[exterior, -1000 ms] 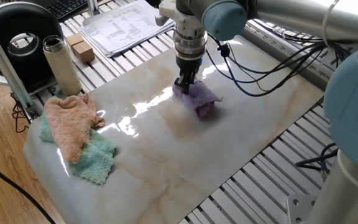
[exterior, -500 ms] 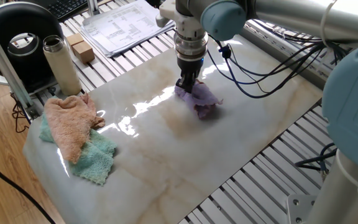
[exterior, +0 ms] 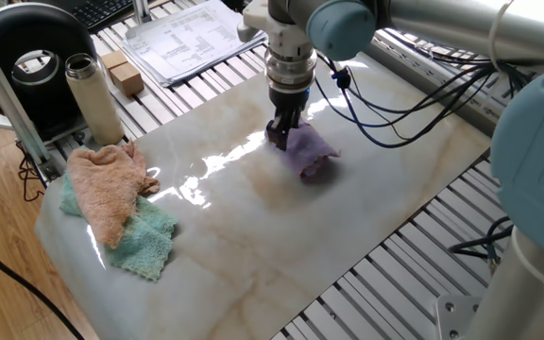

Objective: Clean the table with a cloth

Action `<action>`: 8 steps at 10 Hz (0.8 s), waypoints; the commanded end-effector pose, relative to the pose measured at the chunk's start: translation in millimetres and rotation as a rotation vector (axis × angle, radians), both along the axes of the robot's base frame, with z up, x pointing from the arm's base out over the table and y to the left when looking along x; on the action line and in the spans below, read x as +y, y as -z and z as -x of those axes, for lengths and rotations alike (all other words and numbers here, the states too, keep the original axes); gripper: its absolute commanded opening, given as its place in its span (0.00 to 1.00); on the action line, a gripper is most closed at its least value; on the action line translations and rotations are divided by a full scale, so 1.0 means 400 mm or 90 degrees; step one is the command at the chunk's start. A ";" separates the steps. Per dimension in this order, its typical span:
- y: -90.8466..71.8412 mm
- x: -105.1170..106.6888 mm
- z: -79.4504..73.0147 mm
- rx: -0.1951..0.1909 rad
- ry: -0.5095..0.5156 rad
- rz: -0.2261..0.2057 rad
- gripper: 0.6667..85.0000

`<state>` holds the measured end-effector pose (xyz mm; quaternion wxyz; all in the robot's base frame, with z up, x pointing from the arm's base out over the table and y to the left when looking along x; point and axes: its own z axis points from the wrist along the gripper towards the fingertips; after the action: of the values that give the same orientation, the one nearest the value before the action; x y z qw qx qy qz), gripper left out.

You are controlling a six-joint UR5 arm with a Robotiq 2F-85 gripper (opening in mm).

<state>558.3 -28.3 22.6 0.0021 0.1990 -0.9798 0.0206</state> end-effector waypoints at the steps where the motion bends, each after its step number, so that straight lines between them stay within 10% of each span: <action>1: -0.023 -0.016 0.024 0.002 -0.022 0.014 0.97; 5: -0.063 -0.001 0.066 -0.002 0.006 0.021 0.74; 8: -0.059 0.051 0.050 -0.017 0.020 -0.030 0.41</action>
<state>537.6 -22.0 43.3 -0.0038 0.1928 -0.9809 0.0253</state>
